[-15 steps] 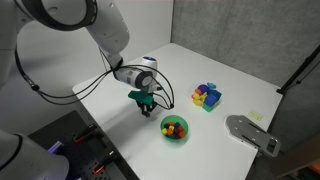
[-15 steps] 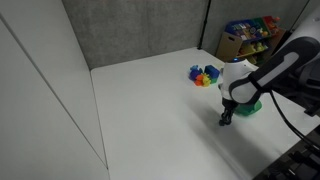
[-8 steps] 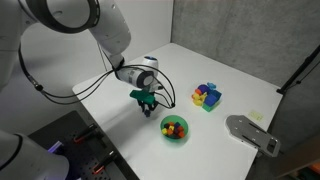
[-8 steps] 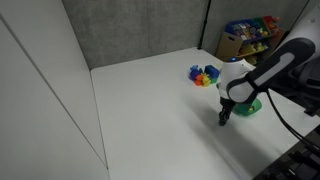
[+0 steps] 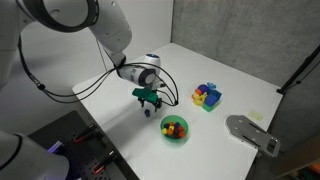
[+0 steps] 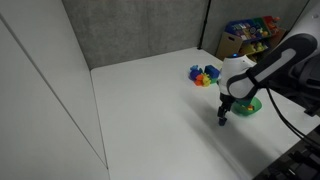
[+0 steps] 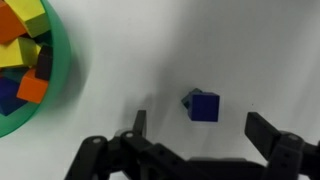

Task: Take the blue block out of the bowl

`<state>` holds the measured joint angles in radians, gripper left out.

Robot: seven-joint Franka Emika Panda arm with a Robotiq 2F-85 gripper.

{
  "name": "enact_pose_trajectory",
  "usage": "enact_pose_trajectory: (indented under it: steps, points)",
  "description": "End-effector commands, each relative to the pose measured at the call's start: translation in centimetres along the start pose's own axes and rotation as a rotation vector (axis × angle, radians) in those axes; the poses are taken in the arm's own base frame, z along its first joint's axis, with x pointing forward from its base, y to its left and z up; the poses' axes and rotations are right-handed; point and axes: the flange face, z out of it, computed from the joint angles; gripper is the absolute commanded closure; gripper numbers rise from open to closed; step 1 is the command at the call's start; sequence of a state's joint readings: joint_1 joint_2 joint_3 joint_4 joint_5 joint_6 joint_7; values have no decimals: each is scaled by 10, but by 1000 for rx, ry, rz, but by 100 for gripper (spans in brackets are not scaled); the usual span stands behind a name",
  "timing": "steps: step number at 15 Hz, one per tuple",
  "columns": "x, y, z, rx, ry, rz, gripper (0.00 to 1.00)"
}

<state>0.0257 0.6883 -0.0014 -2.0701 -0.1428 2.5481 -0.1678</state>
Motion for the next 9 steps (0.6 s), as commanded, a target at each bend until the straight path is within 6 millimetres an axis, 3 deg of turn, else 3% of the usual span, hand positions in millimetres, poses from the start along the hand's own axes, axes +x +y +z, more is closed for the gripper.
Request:
enact_pose_trajectory:
  steps: [1, 9]
  points:
    - [-10, 15, -30, -12, 50, 10, 0]
    - [-48, 58, -89, -35, 120, 164, 0]
